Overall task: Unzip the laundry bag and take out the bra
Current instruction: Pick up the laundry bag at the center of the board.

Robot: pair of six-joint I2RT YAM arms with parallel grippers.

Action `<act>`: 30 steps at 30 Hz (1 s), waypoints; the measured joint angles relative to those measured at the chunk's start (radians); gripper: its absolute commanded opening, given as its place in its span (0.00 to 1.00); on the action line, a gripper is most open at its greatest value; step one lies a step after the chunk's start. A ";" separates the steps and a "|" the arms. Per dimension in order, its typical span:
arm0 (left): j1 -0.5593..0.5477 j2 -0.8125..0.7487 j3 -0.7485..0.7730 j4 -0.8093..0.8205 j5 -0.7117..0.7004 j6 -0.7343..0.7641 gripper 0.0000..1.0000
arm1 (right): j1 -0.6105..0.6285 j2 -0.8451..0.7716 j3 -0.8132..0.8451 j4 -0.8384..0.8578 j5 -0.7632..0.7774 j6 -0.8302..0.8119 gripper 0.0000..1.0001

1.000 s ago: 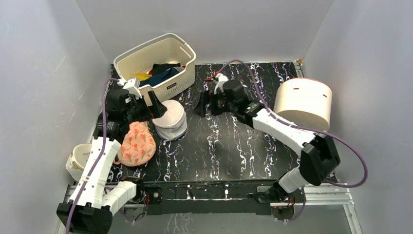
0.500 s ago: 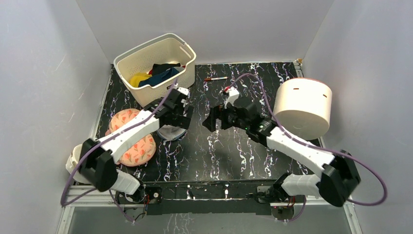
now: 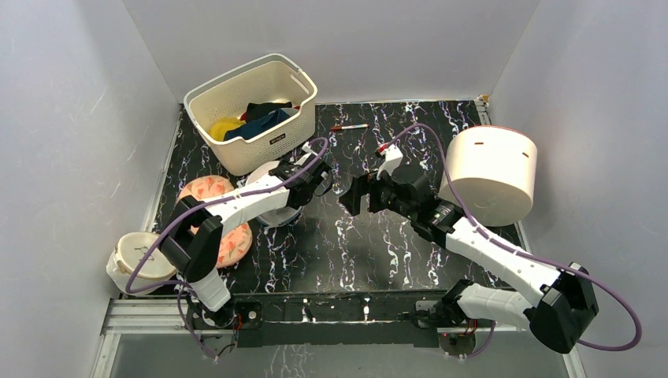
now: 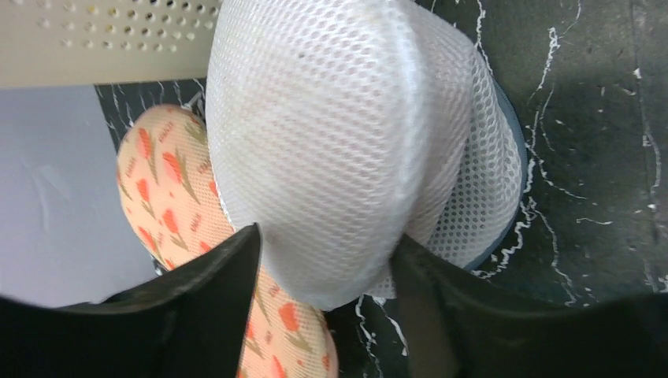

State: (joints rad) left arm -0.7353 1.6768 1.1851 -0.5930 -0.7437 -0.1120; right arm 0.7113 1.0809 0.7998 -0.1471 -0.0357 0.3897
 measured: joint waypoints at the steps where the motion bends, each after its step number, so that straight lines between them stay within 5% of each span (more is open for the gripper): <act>1: 0.000 0.000 -0.003 0.008 -0.008 0.000 0.43 | 0.000 0.004 0.000 0.000 -0.001 0.000 0.98; 9: 0.000 -0.009 -0.027 0.035 -0.003 -0.011 0.02 | 0.000 0.038 0.000 -0.002 -0.018 0.005 0.98; 21: 0.008 -0.182 0.095 -0.016 0.211 -0.186 0.00 | 0.000 0.031 0.000 -0.009 -0.016 0.021 0.98; 26: 0.063 -0.273 0.108 0.031 0.482 -0.369 0.00 | 0.000 -0.003 -0.014 -0.009 -0.016 0.041 0.98; 30: 0.183 -0.343 -0.056 0.217 0.787 -0.580 0.00 | 0.000 -0.065 -0.051 -0.009 -0.013 0.063 0.98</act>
State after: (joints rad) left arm -0.5522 1.3338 1.1286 -0.3759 0.0437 -0.6918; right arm 0.7113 1.0157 0.7486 -0.1562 -0.0490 0.4530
